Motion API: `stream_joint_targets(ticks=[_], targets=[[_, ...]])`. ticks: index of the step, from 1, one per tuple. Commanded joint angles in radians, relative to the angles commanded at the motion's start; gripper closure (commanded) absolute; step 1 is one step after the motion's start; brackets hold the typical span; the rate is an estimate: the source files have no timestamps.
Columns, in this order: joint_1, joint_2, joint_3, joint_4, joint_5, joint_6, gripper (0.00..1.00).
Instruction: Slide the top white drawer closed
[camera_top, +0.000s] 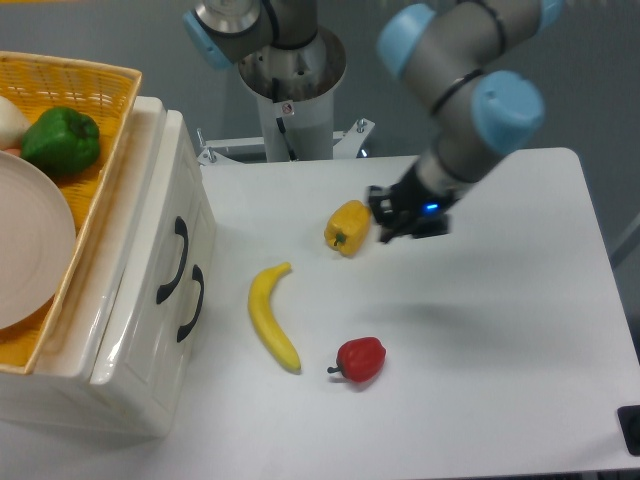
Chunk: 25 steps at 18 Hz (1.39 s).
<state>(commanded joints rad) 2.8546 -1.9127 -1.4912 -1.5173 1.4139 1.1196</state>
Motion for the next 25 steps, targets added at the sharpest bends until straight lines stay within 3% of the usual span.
stream_joint_targets(ticks=[5,12,14,18,25], targets=[[0.068,-0.071,0.006,0.141,0.106,0.048,0.65],[0.089,-0.133,0.084,0.181,0.158,0.106,0.58],[0.089,-0.158,0.106,0.218,0.16,0.106,0.58],[0.089,-0.181,0.109,0.301,0.166,0.108,0.54],[0.091,-0.177,0.092,0.308,0.212,0.149,0.47]])
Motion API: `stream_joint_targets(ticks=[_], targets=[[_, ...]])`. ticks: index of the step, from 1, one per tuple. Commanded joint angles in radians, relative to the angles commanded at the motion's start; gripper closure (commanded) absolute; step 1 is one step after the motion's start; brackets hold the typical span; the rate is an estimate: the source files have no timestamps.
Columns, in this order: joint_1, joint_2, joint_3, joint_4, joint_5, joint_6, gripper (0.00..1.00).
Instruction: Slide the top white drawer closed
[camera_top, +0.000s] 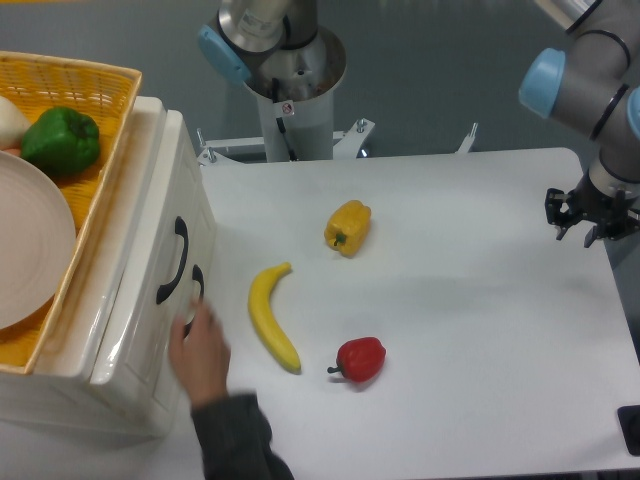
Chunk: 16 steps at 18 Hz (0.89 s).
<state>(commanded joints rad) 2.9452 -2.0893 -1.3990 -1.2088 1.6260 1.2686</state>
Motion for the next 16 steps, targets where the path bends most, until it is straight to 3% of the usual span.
stream_joint_targets(ticks=[2,3,4,8,11,16], targets=[[0.0,0.011,-0.015,0.0,0.0,0.0,0.38],[0.0,0.018,-0.023,0.0,0.0,-0.008,0.29],[-0.002,0.029,-0.034,0.0,0.0,-0.011,0.02],[0.002,0.041,-0.052,0.008,-0.002,0.0,0.0],[0.002,0.038,-0.052,0.055,-0.003,0.005,0.0],[-0.003,0.04,-0.043,0.06,0.002,0.202,0.0]])
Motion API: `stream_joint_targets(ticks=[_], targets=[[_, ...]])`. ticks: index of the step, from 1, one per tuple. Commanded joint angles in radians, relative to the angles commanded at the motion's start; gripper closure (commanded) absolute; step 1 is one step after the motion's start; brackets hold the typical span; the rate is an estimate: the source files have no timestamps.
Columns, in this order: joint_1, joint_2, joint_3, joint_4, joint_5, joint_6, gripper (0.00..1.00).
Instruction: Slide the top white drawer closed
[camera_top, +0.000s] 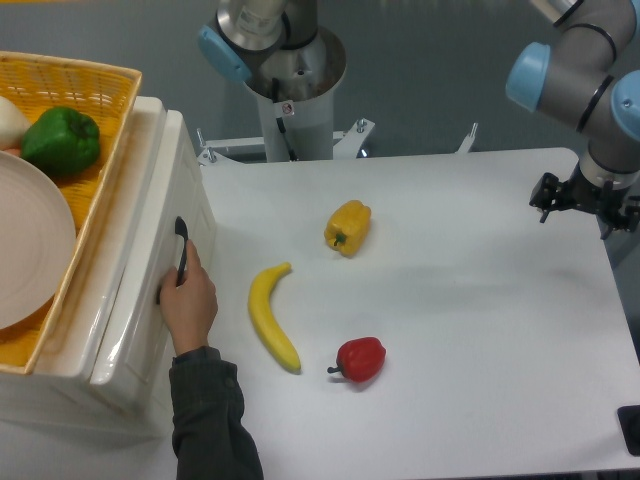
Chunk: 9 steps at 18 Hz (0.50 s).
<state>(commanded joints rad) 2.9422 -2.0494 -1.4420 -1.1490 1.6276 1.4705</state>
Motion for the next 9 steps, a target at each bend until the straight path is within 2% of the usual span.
stream_joint_targets(ticks=[5,9], targets=[[0.003,-0.021,0.017,0.0,-0.002,0.207,0.0],[0.003,-0.028,0.018,0.0,-0.005,0.22,0.0]])
